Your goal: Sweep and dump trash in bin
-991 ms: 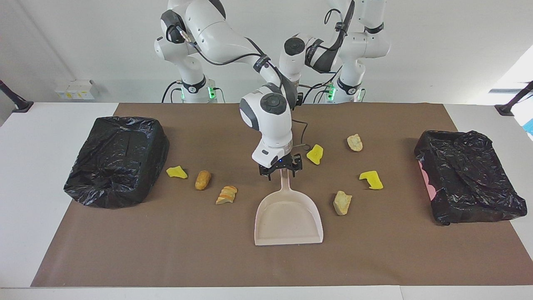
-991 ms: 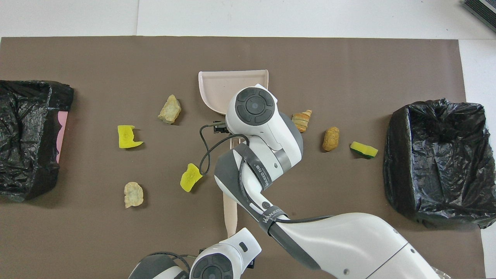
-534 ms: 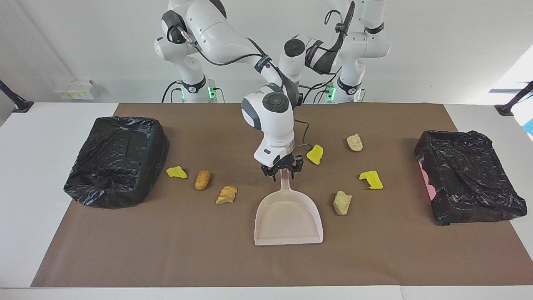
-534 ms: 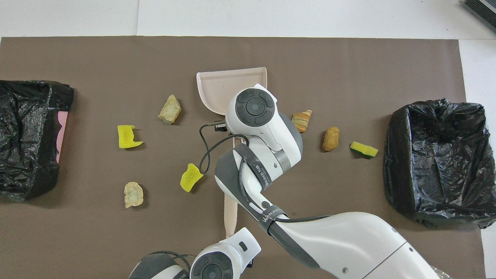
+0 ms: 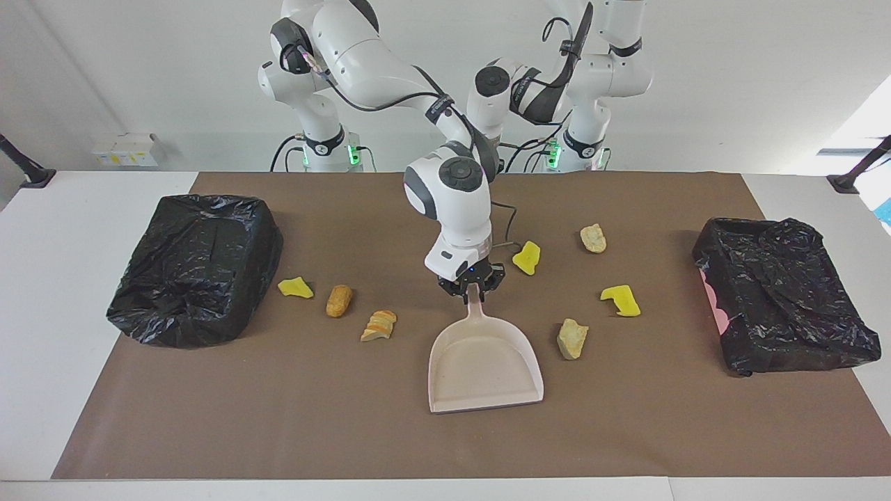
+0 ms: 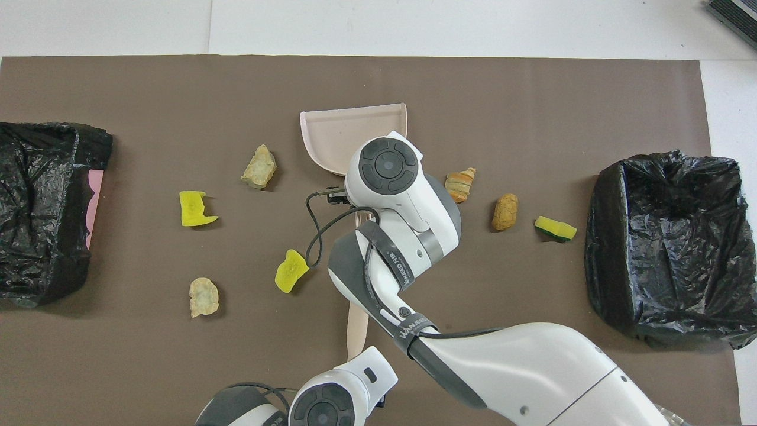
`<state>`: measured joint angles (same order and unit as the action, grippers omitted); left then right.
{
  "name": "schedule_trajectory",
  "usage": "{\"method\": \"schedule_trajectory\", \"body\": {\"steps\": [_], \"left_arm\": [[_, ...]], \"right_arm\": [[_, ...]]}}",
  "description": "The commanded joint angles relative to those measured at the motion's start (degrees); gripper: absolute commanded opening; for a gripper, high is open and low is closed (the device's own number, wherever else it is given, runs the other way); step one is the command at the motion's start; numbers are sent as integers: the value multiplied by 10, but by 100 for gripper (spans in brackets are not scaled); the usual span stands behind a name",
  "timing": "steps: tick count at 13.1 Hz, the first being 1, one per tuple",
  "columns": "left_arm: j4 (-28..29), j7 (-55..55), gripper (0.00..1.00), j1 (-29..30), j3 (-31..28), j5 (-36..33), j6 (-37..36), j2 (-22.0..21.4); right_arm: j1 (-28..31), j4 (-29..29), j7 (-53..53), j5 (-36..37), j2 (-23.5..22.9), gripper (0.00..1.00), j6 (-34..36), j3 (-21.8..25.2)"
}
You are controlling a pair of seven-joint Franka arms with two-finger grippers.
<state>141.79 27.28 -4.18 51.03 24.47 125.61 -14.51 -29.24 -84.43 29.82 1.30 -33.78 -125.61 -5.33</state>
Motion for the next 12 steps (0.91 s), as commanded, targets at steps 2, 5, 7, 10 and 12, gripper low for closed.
{"method": "schedule_trajectory", "body": {"steps": [2, 5, 7, 10, 12], "left_arm": [[-7, -8, 0, 6, -47, -8, -68, -39], [-14, -10, 0, 5, -114, -27, -138, -86], [-20, -8, 0, 4, -155, -68, -172, -104], [-26, 14, 0, 8, -200, -135, -243, -122], [-22, 69, 0, 14, -218, -163, -251, -123]], "right_arm": [[1, -12, 9, 13, 6, 0, -8, -2], [9, -10, -6, 13, 13, 0, -2, -2], [18, -9, -52, 13, 22, 0, 5, -2], [41, -9, -150, 13, 44, 0, 40, -2], [54, -11, -229, 13, 56, 0, 62, -2]]}}
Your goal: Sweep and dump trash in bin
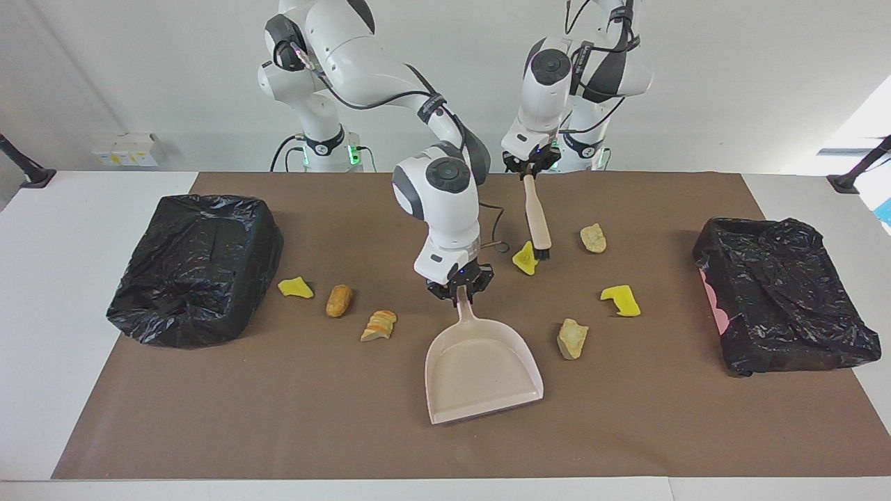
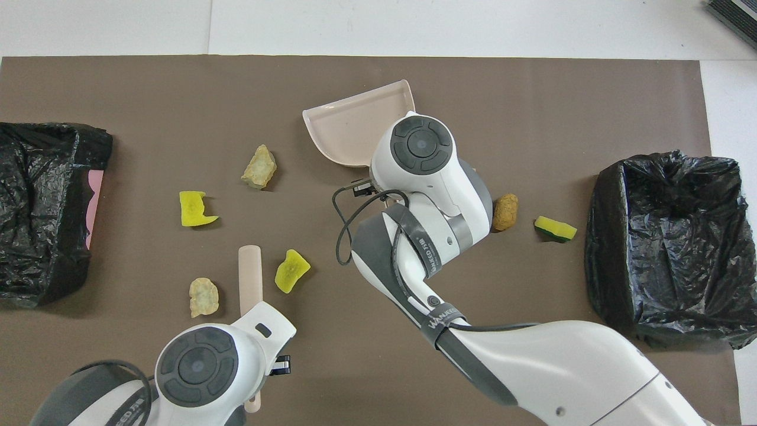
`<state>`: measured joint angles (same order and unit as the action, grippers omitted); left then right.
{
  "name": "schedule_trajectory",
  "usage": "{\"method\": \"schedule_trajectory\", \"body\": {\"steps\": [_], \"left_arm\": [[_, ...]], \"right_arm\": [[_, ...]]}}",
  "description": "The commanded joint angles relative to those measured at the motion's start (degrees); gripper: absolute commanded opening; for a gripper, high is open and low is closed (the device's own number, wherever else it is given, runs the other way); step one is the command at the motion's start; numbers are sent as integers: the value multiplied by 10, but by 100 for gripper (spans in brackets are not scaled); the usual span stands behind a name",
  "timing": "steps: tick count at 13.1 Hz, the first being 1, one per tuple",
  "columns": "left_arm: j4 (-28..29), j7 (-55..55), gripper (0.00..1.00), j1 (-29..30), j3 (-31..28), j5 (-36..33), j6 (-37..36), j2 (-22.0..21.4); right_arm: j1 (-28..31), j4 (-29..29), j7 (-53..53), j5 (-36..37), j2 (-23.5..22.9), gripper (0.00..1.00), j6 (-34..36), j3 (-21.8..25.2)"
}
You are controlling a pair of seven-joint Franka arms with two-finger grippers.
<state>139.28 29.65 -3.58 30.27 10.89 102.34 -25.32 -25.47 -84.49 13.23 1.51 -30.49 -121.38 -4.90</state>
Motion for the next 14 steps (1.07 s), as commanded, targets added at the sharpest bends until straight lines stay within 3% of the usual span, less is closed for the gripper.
{"method": "schedule_trajectory", "body": {"steps": [1, 3, 7, 10, 14], "left_arm": [[5, 68, 0, 23, -20, -36, -17, -13], [16, 75, 0, 51, -34, -39, -8, -13], [41, 70, 0, 54, -119, -40, 1, -12], [77, 73, 0, 52, -122, -43, 9, -11], [100, 77, 0, 45, -116, -41, 23, -3]], "right_arm": [[26, -11, -109, 11, 26, 0, 30, -6], [46, -12, -190, 5, 33, 0, 68, -6], [56, -17, -284, 9, 46, 0, 105, -6], [58, -23, -376, 10, 60, 0, 146, -6], [52, -53, -483, 45, 79, 0, 149, -6]]}}
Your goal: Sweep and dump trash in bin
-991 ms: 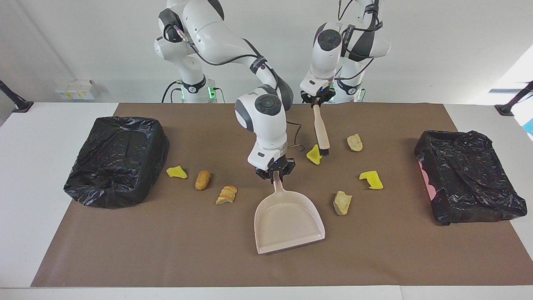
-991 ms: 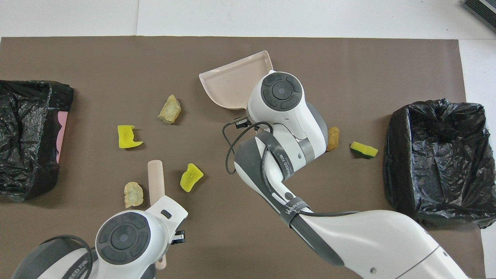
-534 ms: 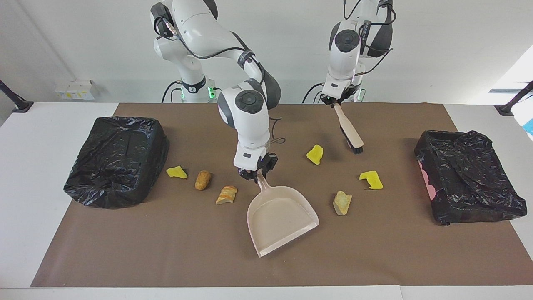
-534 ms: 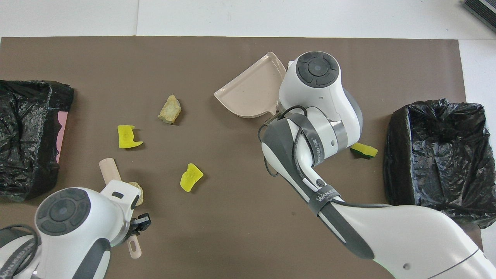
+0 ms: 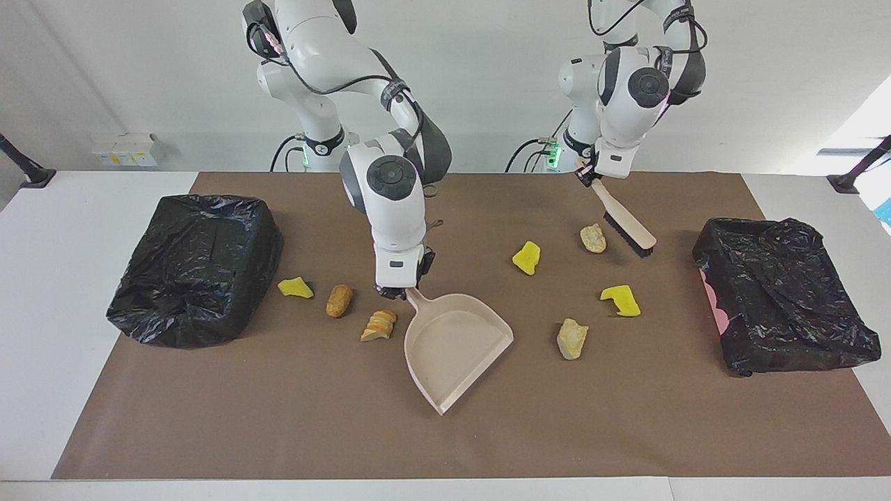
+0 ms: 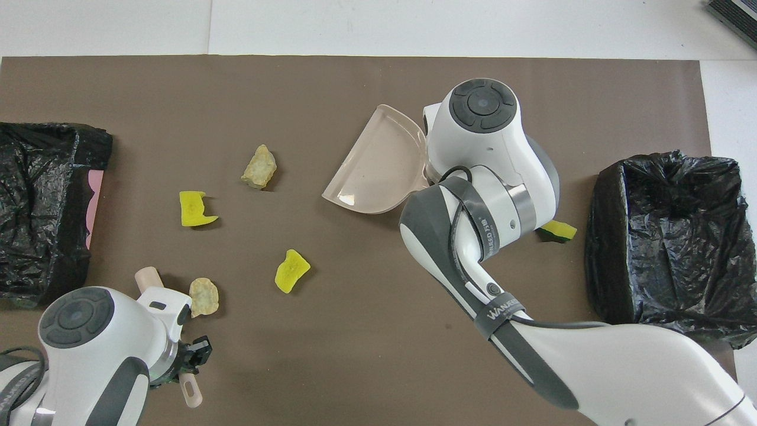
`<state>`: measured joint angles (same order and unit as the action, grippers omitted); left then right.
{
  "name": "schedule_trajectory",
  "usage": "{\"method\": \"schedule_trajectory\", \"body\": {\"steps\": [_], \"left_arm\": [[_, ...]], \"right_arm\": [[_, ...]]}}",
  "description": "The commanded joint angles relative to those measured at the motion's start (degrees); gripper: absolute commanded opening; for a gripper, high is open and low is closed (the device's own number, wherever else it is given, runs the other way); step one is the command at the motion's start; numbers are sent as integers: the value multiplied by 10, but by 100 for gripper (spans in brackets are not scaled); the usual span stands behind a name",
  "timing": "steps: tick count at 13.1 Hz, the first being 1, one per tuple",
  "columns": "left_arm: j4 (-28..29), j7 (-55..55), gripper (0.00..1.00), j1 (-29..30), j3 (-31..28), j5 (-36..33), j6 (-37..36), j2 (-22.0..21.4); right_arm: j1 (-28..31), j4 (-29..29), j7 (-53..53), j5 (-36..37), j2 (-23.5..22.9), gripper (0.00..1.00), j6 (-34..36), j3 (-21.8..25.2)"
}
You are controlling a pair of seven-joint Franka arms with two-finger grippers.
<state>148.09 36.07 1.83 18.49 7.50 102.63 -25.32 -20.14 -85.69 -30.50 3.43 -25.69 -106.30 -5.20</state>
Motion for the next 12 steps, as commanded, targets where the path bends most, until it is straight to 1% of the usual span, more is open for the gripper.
{"method": "schedule_trajectory", "body": {"steps": [1, 3, 4, 5, 6, 7, 9, 10, 11, 12], "left_arm": [[12, 14, 0, -22, 3, -1, 39, 4], [9, 30, 0, -57, 3, 14, 70, 24], [7, 29, 0, -66, 4, 36, 93, 26], [7, 23, 0, -80, 7, 38, 103, 27], [4, 21, 0, -95, 8, 38, 107, 28], [-2, 19, 0, -101, 10, 38, 109, 36], [-23, 26, 0, -115, 17, 38, 112, 44], [-37, 28, 0, -115, 24, 38, 114, 58], [-48, 30, 0, -116, 28, 38, 114, 67], [-45, 30, 0, -122, 29, 38, 112, 66]], "right_arm": [[-3, -57, -75, 41, 40, 0, -3, -3], [-13, -83, -149, 55, 56, 0, -1, -4], [-21, -101, -165, 56, 67, 0, -5, -4], [-23, -120, -171, 56, 77, 0, -14, -5], [-24, -138, -188, 56, 85, 0, -23, -5], [-26, -151, -228, 56, 93, 0, -25, -5], [-41, -160, -276, 55, 99, 0, -28, -5], [-37, -166, -295, 55, 98, 0, -48, -5], [-32, -176, -336, 50, 98, 0, -74, -5], [-36, -182, -345, 50, 98, 0, -87, -5]]}}
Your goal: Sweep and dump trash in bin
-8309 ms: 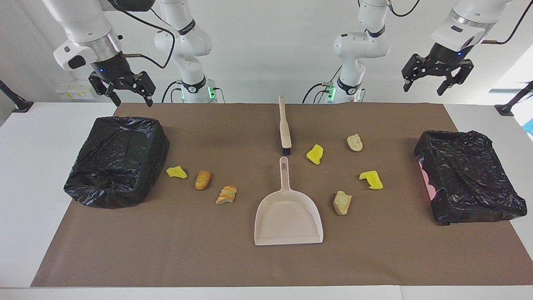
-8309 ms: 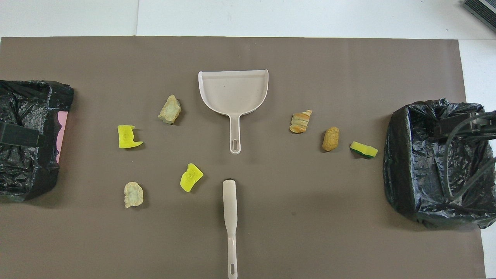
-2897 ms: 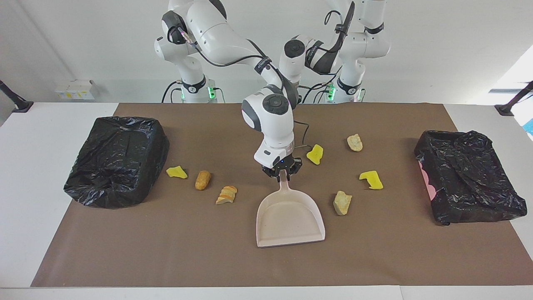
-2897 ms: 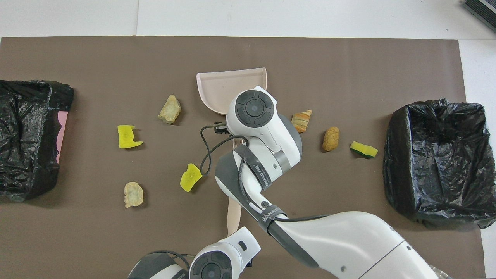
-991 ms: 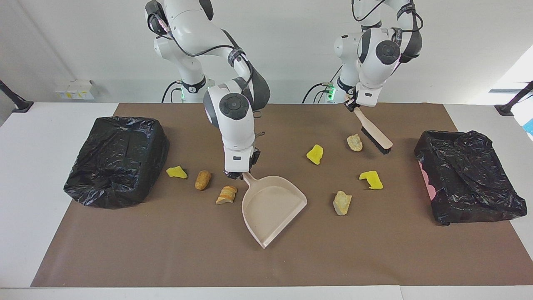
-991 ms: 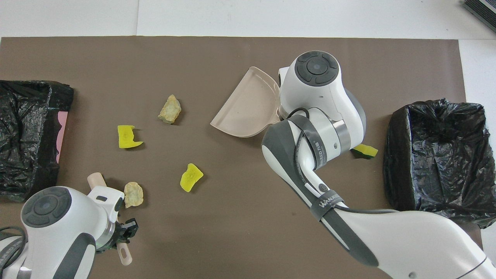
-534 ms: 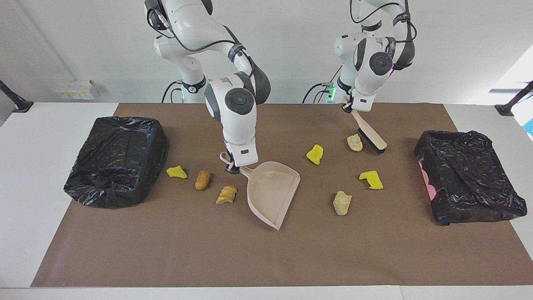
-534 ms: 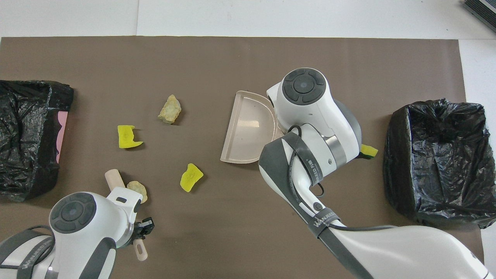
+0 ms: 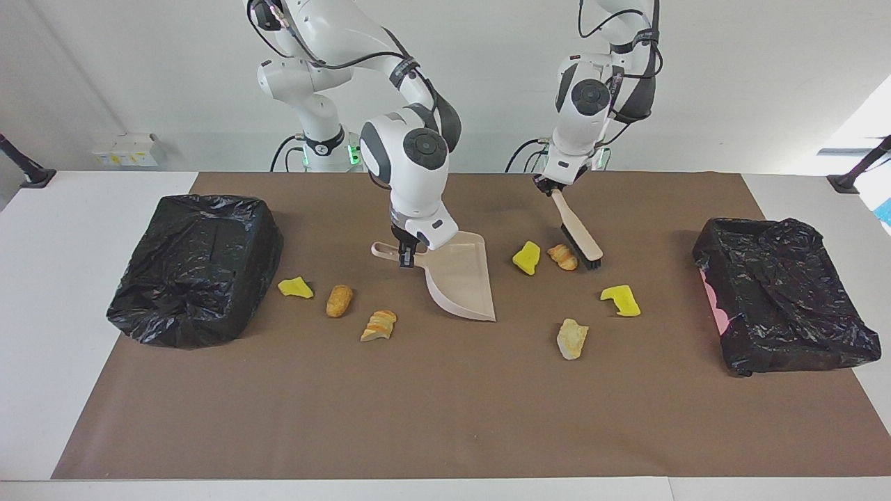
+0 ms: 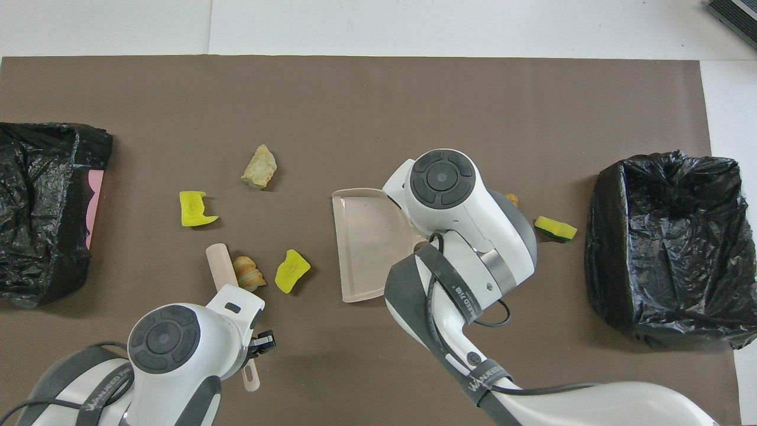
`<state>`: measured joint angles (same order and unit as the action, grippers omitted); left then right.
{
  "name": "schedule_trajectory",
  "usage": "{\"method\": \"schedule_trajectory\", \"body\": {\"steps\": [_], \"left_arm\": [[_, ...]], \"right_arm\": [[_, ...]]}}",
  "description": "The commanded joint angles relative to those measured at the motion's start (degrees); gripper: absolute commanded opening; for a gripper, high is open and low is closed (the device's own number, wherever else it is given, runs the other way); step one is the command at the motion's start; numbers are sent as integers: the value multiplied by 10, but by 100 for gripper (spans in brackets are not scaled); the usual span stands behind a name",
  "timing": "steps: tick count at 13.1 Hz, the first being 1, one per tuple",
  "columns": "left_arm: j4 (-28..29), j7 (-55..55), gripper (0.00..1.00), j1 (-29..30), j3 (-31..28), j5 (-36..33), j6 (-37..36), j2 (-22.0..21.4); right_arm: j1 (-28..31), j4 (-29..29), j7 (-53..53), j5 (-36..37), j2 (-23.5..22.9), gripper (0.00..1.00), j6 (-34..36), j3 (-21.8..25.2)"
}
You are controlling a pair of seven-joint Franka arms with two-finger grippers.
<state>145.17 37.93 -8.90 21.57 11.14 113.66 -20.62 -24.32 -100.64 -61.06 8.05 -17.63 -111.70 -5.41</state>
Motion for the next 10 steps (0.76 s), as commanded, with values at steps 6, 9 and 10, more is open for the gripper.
{"method": "schedule_trajectory", "body": {"steps": [6, 9, 10], "left_arm": [[-45, 7, 0, 45, -8, 4, -59, 9], [-3, 11, 0, 32, -6, 5, -58, 4], [2, 14, 0, 23, -6, 16, -52, 6]], "right_arm": [[-1, -35, -13, 6, 16, 0, -37, -3], [2, -36, 43, 5, 16, 0, -30, -3], [-1, -36, 50, 4, 17, 0, -29, -3]]}}
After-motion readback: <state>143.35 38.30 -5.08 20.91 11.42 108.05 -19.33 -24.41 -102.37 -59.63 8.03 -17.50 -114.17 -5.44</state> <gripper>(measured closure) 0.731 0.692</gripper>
